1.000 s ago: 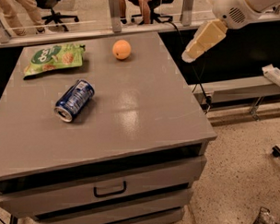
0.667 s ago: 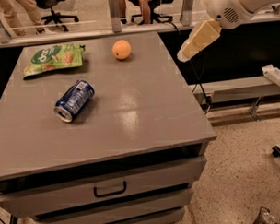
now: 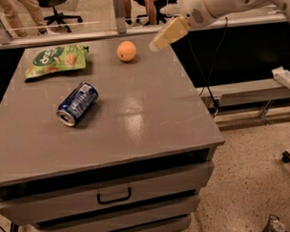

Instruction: Move orange near pepsi can

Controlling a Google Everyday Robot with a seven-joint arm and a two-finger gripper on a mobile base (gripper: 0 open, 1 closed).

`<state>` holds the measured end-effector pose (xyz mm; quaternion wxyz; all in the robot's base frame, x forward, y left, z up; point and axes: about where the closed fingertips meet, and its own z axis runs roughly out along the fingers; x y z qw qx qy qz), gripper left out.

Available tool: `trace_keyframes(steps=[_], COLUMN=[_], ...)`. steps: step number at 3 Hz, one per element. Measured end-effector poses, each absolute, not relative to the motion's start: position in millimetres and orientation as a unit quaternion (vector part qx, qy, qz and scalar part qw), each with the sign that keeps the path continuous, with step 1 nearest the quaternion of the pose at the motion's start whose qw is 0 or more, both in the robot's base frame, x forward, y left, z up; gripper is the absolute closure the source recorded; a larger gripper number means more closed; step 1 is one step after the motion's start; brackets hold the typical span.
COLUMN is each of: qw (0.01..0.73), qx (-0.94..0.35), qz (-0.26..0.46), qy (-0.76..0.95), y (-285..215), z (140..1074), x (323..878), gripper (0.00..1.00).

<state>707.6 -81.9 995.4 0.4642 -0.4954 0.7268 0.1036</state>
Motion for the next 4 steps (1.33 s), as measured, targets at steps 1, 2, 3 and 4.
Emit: trace_keyframes(steps=[1,2,3,4], qw=[0.493,0.509,0.516,0.520], qx=[-0.478,-0.466,-0.452,-0.436], qz=[0.125,0.138,0.152,0.171], qy=[0.716,0.711,0.712,0.714], y=[-44.3,-9.3,19.2,38.7], z=[985.2,964.0,939.1,912.9], x=[751.5,786.8,814.5,830.8], gripper=[0.00,0.00,0.00,0.00])
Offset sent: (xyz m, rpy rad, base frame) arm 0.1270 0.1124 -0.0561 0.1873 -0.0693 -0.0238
